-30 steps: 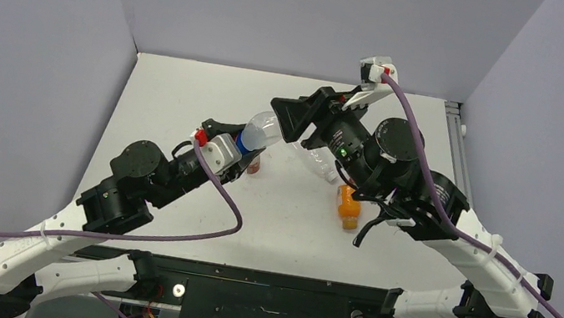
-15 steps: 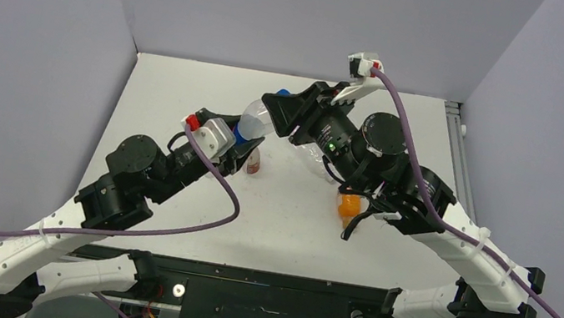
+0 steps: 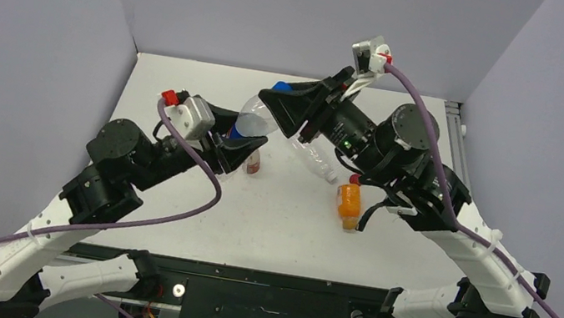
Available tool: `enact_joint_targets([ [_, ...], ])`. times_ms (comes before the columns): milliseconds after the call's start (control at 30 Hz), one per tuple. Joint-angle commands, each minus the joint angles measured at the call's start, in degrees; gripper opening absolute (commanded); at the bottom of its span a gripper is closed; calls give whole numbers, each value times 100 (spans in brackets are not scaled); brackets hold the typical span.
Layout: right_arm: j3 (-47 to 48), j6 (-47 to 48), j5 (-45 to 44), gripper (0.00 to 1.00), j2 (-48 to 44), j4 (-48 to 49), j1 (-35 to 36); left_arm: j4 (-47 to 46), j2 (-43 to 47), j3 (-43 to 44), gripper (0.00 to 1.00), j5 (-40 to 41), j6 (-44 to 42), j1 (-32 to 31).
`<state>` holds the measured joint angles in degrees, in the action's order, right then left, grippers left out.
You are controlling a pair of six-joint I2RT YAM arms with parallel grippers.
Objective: Unscrew the bottle caps
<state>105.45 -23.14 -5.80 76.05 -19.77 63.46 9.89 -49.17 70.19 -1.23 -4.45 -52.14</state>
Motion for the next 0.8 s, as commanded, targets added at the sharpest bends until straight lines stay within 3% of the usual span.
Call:
enact_joint_targets([
  [0, 399, 247, 2402, 0, -279, 888, -116, 241, -187, 515, 33, -1927, 1335, 465],
  [267, 458, 209, 3847, 0, -286, 1133, -202, 110, -514, 857, 25, -3713, 2186, 714],
  [400, 594, 325, 3750, 0, -279, 777, -250, 4, -457, 730, 21, -3784, 2167, 714],
  [433, 610, 364, 3399, 6, -286, 683, -254, 17, -421, 714, 21, -3679, 2102, 716],
  [467, 618, 376, 3141, 28, -300, 513, -250, 65, -402, 669, 20, -3615, 1933, 719],
  [500, 617, 399, 2578, 43, -309, 445, -217, 83, -361, 643, 20, -3410, 1844, 715],
  [533, 639, 425, 2256, 69, -312, 293, -183, 109, -342, 578, 20, -3300, 1610, 715],
  [600, 680, 495, 1486, 78, -281, 141, -90, 117, -242, 454, 19, -2894, 1197, 718],
  [767, 825, 532, 540, 81, -59, -33, 85, 38, -99, 152, 18, -2041, 576, 714],
])
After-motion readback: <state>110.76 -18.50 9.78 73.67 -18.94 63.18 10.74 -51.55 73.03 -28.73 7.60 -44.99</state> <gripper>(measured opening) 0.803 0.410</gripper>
